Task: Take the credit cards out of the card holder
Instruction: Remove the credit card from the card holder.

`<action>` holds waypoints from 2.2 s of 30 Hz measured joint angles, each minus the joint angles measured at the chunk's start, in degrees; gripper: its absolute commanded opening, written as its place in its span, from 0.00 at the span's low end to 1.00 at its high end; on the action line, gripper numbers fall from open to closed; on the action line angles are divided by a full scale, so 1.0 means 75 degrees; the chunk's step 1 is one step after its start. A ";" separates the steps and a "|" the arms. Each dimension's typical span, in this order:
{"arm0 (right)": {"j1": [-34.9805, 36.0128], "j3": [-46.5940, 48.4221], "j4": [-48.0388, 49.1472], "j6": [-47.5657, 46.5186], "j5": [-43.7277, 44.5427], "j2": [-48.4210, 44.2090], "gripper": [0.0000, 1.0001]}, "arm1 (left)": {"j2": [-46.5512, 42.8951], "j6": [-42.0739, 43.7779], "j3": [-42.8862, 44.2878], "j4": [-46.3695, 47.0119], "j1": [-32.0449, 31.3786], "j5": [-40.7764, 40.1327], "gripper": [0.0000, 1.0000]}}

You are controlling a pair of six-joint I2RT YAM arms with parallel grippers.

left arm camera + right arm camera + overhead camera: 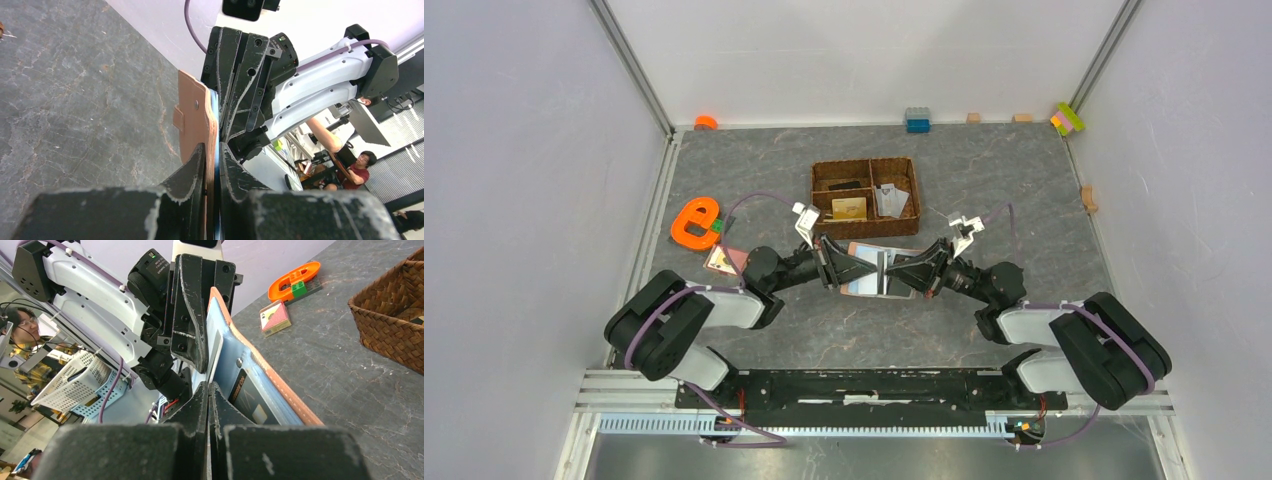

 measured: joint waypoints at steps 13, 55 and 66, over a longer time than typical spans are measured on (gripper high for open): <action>-0.0050 0.0061 -0.0297 -0.0280 -0.0207 -0.0111 0.30 | 0.0006 -0.0087 -0.0344 0.0627 0.0274 -0.0224 0.02; 0.0192 0.0530 -0.1542 -0.1055 -0.0752 -0.0236 0.01 | -0.0414 -0.0175 -0.0527 0.0880 0.0466 -0.0006 0.18; -0.0309 0.0358 -0.1667 -0.1110 -0.0650 -0.0475 0.01 | -0.0935 -0.0221 -0.0857 0.0568 0.0909 -0.0274 0.08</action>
